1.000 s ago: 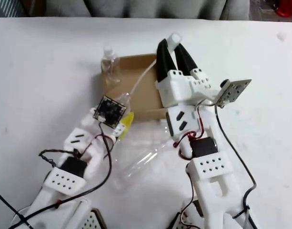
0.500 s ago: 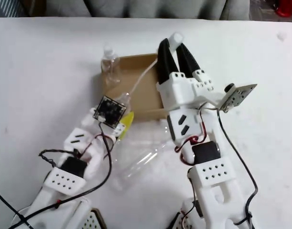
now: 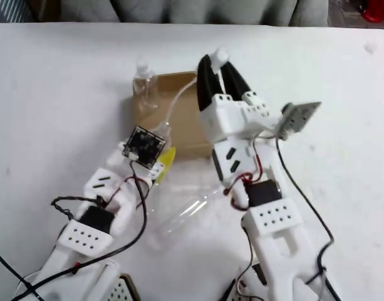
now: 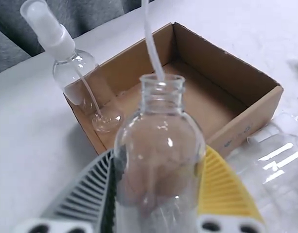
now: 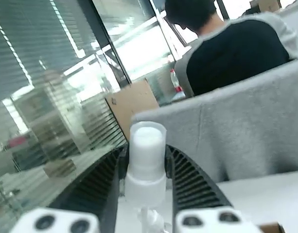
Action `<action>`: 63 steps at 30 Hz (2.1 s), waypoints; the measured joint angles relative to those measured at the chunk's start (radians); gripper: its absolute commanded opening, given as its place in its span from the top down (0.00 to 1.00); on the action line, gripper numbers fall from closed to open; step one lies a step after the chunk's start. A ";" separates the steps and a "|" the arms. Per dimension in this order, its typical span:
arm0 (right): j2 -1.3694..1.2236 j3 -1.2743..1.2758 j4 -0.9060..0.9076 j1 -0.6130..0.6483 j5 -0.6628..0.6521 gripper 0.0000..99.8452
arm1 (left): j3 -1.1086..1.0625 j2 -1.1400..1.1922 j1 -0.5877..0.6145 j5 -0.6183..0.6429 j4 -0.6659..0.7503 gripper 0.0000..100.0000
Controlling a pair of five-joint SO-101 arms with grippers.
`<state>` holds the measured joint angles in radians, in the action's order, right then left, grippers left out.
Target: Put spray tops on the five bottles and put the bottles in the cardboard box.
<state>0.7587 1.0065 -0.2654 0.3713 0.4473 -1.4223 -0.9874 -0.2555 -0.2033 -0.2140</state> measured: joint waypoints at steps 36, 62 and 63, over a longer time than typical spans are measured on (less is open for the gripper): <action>0.259 0.002 0.264 -0.041 0.000 0.98 | 0.000 0.000 0.000 0.000 0.000 0.98; 0.293 0.110 0.288 0.035 -0.006 0.98 | 0.000 0.000 0.000 0.000 0.000 0.98; 0.275 0.110 0.288 0.055 -0.006 0.98 | 0.000 0.000 0.000 0.000 0.000 0.98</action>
<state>1.0334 1.1170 0.0230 0.4266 0.4411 -1.4223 -0.9874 -0.2555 -0.2033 -0.2140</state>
